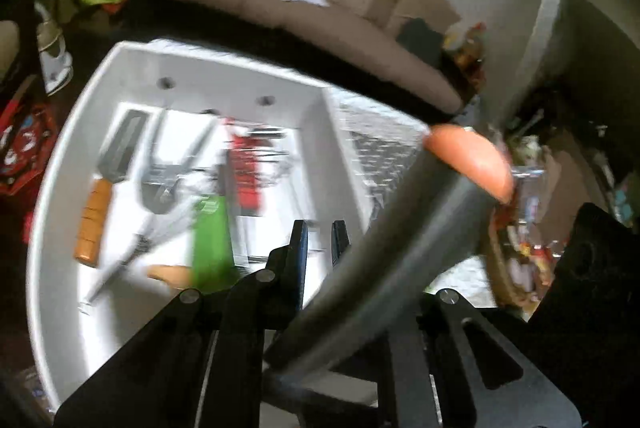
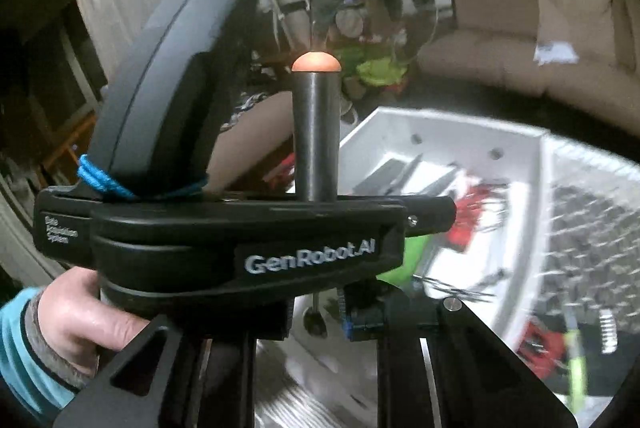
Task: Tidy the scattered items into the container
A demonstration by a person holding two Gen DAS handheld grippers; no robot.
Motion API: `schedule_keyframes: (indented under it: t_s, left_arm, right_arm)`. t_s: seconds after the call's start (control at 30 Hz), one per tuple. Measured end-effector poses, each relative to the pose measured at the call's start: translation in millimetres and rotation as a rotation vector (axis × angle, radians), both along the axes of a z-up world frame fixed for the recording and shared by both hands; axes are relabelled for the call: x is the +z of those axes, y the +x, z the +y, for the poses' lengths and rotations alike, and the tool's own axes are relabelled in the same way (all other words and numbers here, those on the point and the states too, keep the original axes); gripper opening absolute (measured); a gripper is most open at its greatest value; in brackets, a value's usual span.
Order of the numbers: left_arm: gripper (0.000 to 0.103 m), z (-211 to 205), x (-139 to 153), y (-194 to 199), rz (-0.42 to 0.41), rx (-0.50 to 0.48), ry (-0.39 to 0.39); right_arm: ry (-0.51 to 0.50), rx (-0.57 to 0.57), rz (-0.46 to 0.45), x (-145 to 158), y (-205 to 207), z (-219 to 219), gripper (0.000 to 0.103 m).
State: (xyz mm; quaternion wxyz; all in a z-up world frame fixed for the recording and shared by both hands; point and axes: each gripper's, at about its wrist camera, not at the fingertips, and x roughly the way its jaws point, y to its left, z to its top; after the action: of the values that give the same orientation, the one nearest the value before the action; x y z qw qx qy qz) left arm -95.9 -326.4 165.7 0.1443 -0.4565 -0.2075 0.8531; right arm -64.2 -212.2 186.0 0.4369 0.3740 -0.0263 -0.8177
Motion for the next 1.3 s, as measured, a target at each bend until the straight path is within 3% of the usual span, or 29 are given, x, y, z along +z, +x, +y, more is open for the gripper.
schedule_keyframes:
  t_s: [0.17, 0.3, 0.47, 0.53, 0.6, 0.7, 0.77, 0.83, 0.93, 1.0, 1.07, 1.3]
  left_arm:
    - [0.011, -43.6, -42.2, -18.6, -0.091, 0.044, -0.070]
    - [0.012, -63.7, -74.0, -30.7, -0.166, 0.048, -0.170]
    - [0.021, -92.2, -100.7, -35.5, -0.218, 0.134, -0.140]
    - [0.022, -97.7, -101.3, -37.9, -0.205, 0.142, -0.087]
    - [0.040, -96.3, -99.8, -39.5, -0.194, 0.125, -0.064]
    - [0.059, -85.2, -93.7, -40.2, -0.184, 0.102, -0.090]
    - [0.065, -81.2, -88.4, -37.6, -0.171, 0.112, -0.077]
    - [0.073, -81.4, -79.7, -32.7, -0.153, 0.123, -0.066]
    - [0.087, -81.6, -63.2, -20.9, -0.118, 0.140, -0.114]
    - [0.089, -85.4, -51.6, -13.1, -0.089, 0.150, -0.130]
    - [0.090, -88.6, -42.2, -5.5, -0.078, 0.162, -0.150]
    - [0.092, -90.3, -13.8, 25.0, -0.058, 0.172, -0.142]
  right_arm:
    - [-0.045, 0.019, -0.137, -43.2, -34.3, -42.1, 0.017]
    - [-0.054, 0.027, -0.244, -75.2, -54.2, -72.7, 0.017]
    - [-0.032, 0.051, -0.348, -102.4, -74.1, -98.4, 0.017]
    - [-0.035, 0.049, -0.390, -106.1, -81.3, -102.9, 0.017]
    - [-0.027, 0.034, -0.426, -109.9, -88.9, -102.7, 0.017]
    - [-0.011, -0.013, -0.523, -123.6, -98.6, -98.7, 0.017]
    - [-0.020, -0.034, -0.555, -128.3, -102.6, -93.9, 0.018]
    - [-0.011, -0.044, -0.539, -125.8, -103.9, -92.4, 0.019]
    - [0.027, -0.055, -0.474, -114.3, -98.5, -90.7, 0.021]
    - [0.035, -0.066, -0.468, -110.9, -95.9, -87.2, 0.032]
    - [0.031, -0.078, -0.463, -110.2, -97.0, -83.5, 0.064]
    - [0.060, -0.067, -0.365, -68.9, -73.6, -53.7, 0.068]
